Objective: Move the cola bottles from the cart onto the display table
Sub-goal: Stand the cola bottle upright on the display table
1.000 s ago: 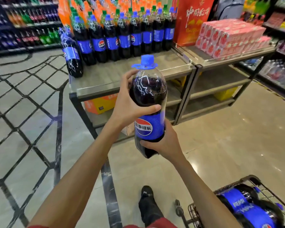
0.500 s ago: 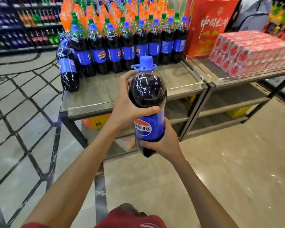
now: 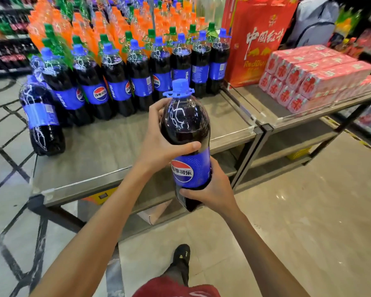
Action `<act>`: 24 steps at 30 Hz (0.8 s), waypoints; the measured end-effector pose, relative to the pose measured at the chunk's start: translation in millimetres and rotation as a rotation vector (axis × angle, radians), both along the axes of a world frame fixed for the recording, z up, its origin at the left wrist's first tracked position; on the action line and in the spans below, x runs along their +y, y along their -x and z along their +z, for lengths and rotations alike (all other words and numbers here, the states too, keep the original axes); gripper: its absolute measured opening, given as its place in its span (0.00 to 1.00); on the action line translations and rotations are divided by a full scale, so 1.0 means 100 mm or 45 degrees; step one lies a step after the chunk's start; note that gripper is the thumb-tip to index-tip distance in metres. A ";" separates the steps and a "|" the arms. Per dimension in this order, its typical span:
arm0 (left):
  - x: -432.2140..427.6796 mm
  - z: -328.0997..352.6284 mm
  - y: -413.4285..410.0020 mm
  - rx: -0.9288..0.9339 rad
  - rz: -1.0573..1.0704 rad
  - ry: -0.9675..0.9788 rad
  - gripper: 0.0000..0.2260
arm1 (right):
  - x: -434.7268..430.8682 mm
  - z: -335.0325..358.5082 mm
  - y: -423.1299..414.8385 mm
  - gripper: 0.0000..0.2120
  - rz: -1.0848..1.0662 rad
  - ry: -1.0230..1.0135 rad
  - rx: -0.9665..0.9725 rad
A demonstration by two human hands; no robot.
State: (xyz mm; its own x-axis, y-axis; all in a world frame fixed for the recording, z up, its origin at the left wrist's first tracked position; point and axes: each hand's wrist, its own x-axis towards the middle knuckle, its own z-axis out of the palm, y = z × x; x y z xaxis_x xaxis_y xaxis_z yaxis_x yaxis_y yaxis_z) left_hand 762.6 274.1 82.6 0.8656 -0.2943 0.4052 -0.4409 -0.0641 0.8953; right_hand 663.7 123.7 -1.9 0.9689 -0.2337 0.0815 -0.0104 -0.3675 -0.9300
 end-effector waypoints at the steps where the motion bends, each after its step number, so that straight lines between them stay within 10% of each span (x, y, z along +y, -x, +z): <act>1: -0.06 0.01 -0.15 -0.002 -0.007 -0.001 0.47 | -0.07 0.01 -0.14 0.45 -0.011 0.008 -0.003; 24: -1.92 -0.05 -2.71 0.060 -0.055 -0.083 0.48 | -1.93 -0.22 -2.76 0.45 -0.084 0.042 -0.020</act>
